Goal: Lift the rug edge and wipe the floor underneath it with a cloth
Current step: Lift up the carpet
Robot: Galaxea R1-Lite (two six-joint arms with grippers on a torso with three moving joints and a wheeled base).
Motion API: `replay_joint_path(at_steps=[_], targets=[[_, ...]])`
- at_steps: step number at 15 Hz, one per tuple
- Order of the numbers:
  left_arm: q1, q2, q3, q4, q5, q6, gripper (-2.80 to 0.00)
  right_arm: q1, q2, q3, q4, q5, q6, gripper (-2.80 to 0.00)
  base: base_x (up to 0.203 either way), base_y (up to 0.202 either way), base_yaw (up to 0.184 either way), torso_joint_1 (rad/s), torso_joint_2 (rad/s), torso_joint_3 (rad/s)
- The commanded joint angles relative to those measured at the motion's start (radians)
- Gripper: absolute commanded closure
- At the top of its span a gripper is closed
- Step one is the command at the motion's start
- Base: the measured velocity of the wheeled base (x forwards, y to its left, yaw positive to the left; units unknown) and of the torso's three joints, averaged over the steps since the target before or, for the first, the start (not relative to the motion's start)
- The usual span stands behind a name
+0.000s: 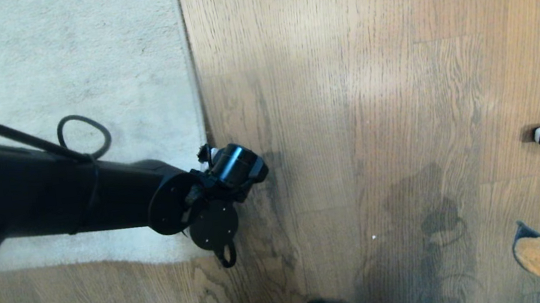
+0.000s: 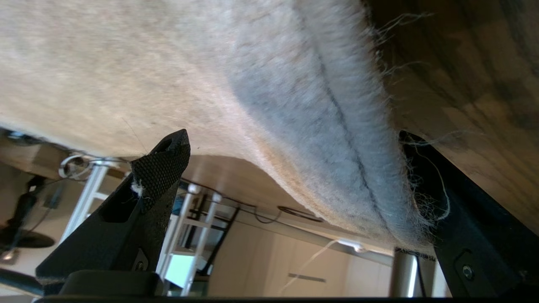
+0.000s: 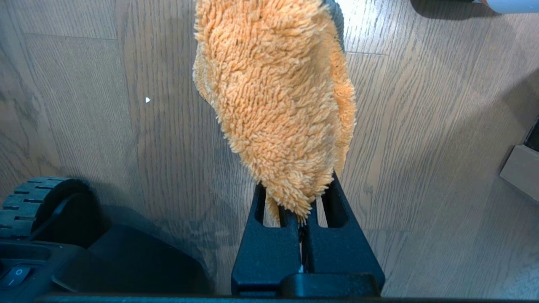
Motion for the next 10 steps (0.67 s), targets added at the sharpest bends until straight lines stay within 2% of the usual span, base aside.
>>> replay_joint_path(at_steps=[1,2,10], targets=[[-0.017,0.001,0.001,0.001,0.065,-0.003,-2.8,0.0,0.001,0.0,0.0,0.0,-0.001,0.0,0.0,0.0,0.0,0.0,0.0,0.0],[-0.026,0.007,0.002,0.001,0.095,-0.005,-2.8,0.0,0.001,0.0,0.0,0.0,-0.001,0.0,0.0,0.0,0.0,0.0,0.0,0.0],[-0.033,0.016,0.073,-0.005,0.127,-0.009,-2.8,0.0,0.001,0.0,0.0,0.0,-0.001,0.0,0.0,0.0,0.0,0.0,0.0,0.0]])
